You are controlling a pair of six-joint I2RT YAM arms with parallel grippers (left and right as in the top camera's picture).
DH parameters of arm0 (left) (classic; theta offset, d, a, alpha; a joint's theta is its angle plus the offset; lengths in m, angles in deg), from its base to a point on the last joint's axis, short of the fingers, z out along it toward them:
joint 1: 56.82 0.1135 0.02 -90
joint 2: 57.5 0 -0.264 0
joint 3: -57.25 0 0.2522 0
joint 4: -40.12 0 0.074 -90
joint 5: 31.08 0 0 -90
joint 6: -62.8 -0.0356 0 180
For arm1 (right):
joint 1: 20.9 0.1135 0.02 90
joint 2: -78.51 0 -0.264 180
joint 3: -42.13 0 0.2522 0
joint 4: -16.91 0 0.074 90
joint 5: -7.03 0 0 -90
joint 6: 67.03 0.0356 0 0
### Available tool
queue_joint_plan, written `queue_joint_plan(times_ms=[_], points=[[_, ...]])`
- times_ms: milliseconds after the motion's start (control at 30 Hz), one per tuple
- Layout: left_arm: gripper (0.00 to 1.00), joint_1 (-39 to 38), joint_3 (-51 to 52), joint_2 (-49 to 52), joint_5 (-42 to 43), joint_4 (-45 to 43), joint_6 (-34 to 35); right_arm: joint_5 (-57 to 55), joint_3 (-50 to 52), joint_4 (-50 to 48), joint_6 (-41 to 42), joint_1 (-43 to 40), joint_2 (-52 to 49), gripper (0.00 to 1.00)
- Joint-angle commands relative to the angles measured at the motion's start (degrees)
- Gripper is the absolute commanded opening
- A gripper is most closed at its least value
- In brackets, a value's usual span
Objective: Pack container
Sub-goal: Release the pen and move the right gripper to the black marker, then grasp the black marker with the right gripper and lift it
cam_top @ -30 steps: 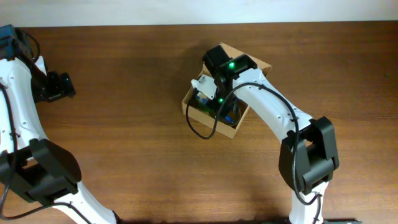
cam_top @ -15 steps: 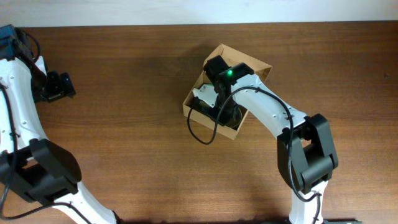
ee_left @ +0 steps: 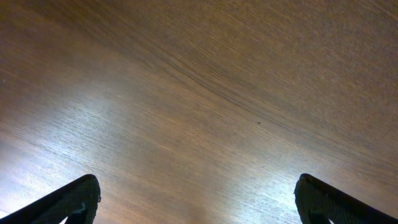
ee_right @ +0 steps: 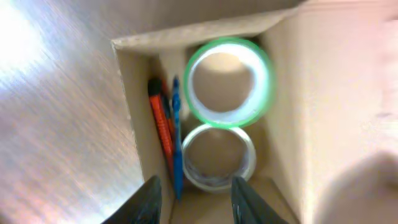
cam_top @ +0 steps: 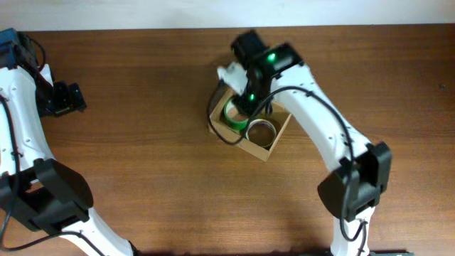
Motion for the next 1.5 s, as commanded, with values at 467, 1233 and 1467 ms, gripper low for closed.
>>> queue_joint_plan(times_ms=[467,1233,1467], points=[[1.00,0.3,0.4,0.3,0.4,0.0,-0.7,-23.3,-9.4,15.7,8.5,-1.0,26.4,0.34],[1.00,0.3,0.4,0.3,0.4,0.0,-0.7,-7.0,60.3,-15.1,5.0,-33.8,37.7,0.64],[1.00,0.3,0.4,0.3,0.4,0.0,-0.7,-5.2,60.4,-15.8,2.3,-36.9,29.4,0.69]])
